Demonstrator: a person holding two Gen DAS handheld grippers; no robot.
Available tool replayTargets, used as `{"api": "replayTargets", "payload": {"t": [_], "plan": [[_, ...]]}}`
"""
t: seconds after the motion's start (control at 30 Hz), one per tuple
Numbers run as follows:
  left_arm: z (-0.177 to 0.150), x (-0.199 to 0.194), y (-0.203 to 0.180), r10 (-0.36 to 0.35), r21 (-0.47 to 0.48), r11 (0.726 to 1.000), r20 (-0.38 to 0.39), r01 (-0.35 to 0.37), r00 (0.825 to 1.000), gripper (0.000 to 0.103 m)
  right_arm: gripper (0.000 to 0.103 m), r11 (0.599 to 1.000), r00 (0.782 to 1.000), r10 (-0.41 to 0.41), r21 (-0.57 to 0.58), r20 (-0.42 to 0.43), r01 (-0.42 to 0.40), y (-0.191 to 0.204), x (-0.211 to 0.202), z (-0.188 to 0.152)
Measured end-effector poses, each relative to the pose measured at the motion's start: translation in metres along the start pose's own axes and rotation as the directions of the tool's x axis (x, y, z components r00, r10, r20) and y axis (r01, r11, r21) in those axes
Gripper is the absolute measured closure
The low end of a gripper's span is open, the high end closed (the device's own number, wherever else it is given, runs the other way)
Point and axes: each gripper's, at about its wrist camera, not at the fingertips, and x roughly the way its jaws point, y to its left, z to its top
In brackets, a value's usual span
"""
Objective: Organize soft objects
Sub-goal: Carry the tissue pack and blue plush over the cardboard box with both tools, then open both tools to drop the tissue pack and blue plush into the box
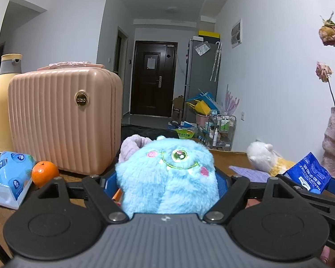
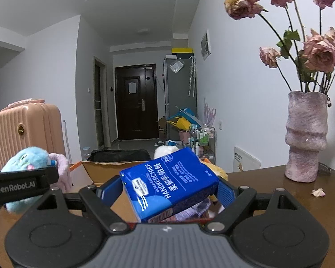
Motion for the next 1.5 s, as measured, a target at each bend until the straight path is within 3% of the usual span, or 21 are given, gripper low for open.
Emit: {"api": "replayTargets", "payload": {"t": [0.47,1.17,1.5], "plan": [[0.012,0.043,0.007,0.016,-0.014,1.000,-0.015,-0.017,1.000,0.021,0.016,1.000,1.000,0.004,-0.008,-0.006,-0.004,0.009,0.030,0.006],[0.013,0.103,-0.011,-0.033,0.071,0.997,-0.064,0.037,0.997,0.021,0.016,0.998,0.997,-0.041,-0.057,-0.065,0.037,0.011,0.079,0.013],[0.011,0.109,-0.006,-0.059,0.086,0.994,-0.077,0.066,0.995,0.018,0.015,0.996,0.995,-0.054,-0.071,-0.089,0.047,0.010,0.083,0.014]]}}
